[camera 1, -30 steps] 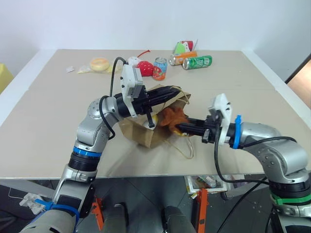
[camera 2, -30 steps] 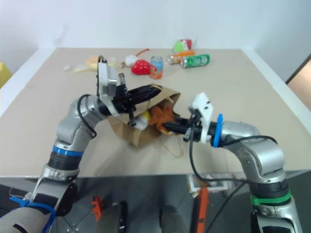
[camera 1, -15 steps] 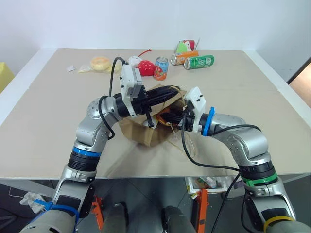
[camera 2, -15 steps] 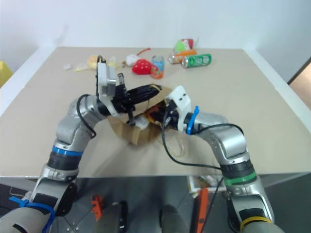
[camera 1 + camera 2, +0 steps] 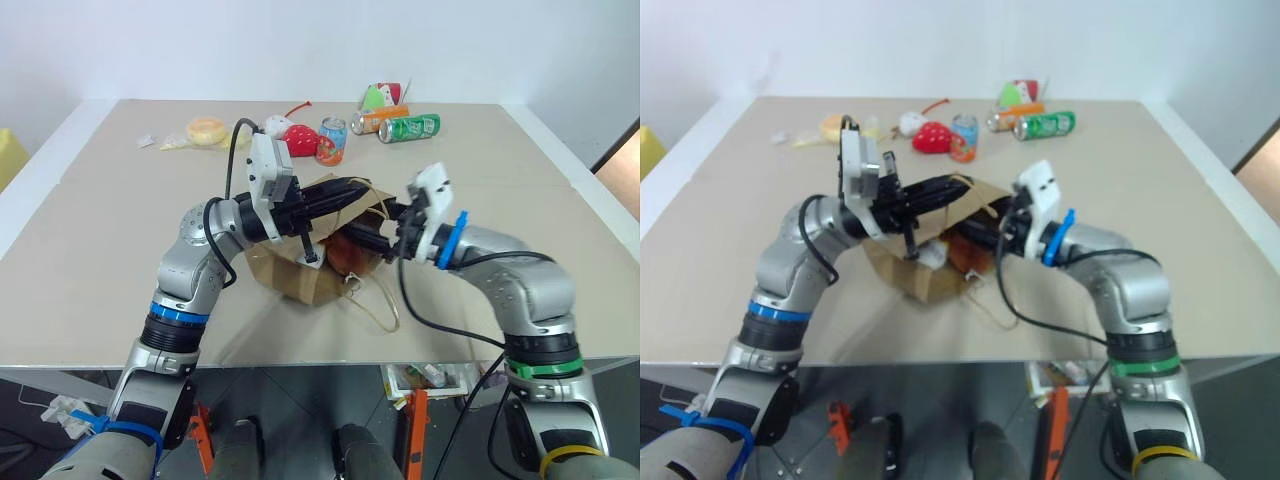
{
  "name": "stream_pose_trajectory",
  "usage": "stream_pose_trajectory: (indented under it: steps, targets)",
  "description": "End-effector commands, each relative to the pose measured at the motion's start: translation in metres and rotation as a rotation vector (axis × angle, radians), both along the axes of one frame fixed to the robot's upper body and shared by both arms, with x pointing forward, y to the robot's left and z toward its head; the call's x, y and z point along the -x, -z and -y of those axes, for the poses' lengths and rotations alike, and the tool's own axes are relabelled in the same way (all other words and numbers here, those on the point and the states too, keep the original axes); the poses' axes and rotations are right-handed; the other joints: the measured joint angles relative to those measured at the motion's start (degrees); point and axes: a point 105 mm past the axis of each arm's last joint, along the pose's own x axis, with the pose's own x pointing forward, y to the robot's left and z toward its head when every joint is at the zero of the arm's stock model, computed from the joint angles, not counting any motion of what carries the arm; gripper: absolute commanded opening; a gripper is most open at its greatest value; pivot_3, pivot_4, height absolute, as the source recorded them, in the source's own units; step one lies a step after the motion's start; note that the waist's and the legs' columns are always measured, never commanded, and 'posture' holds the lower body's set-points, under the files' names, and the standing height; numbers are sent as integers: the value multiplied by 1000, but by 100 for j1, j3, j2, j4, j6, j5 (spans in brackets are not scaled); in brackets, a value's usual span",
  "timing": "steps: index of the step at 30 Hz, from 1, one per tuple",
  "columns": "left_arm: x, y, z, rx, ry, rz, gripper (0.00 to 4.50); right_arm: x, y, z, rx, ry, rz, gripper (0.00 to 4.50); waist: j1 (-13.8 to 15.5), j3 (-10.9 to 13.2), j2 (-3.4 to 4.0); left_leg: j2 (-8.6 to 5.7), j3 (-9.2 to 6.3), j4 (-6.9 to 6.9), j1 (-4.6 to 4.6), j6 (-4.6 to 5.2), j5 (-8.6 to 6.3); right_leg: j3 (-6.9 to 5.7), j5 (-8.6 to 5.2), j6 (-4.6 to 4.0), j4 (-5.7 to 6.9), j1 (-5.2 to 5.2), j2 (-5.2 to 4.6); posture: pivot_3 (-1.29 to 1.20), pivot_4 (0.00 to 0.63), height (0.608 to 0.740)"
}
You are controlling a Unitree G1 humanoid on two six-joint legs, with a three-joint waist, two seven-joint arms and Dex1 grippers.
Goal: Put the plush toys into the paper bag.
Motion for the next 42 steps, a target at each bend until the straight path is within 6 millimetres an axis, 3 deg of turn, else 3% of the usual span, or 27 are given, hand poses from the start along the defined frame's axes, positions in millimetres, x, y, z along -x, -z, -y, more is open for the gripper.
stream_pose_trajectory:
  steps: [1, 6, 9, 12, 21, 27, 30, 36, 40, 42]
  targets:
    - [2, -16, -1, 42, 12, 19, 0, 22, -23, 11, -52, -58, 66, 4456, -3, 0, 0, 0, -2, 0, 0, 0, 0, -1, -1, 0, 0, 1, 1, 0, 150, 740]
    - [-6, -24, -9, 87, -5, -30, 0, 42, -19, 27, 8, -80, 69, 4456, -4, 0, 0, 0, -4, 1, 1, 0, 0, -1, 0, -1, 0, 1, 1, 0, 150, 740]
    - [-8, -27, -13, 92, -12, -37, 0, 37, 2, 50, 120, 13, -1, 4456, -5, 0, 0, -1, -2, 5, 2, 0, 0, -1, -7, -15, 0, 4, -1, 0, 150, 740]
    - [-10, -28, -15, 103, -17, -46, 0, 40, 22, 59, 196, 22, -62, 4456, -10, 0, 0, -1, 1, 7, 5, 0, 0, 2, -10, -30, 0, 3, -1, 0, 150, 740]
    - [-10, -28, -14, 122, -13, -58, 0, 44, 81, 41, 212, -7, -233, 4456, -10, 0, 0, -1, -3, 6, 5, 0, 0, 0, 4, -2, 0, 4, 2, 0, 150, 740]
    - [-10, -30, -14, 128, -13, -58, 0, 34, 101, 46, 247, 54, -270, 4456, -10, 0, -1, -2, -2, 9, 4, 0, 0, 1, 2, -5, 0, 4, 0, 0, 150, 740]
    - [-9, -30, -14, 129, -12, -57, 0, 24, 103, 51, 252, 107, -269, 4456, -13, 0, 0, -2, -2, 9, 4, 0, 0, 1, 1, -10, 0, 3, 1, 0, 150, 740]
    - [-8, -31, -13, 128, -13, -55, 0, 19, 90, 53, 230, 104, -221, 1609, -9, 0, 0, -2, -3, 8, 4, 0, 0, 1, 6, 0, 0, 4, 2, 0, 150, 740]
    - [-9, -32, -14, 136, -18, -57, 0, 20, 85, 53, 222, 84, -204, 91, -9, 0, 0, -2, -3, 8, 4, 0, 0, 1, 5, 1, 0, 4, 2, 0, 150, 740]
    - [-11, -32, -15, 144, -23, -64, 0, 21, 82, 52, 218, 76, -198, 91, -9, 0, 0, -2, -3, 8, 4, 0, 0, 1, 5, 1, 0, 4, 2, 0, 150, 740]
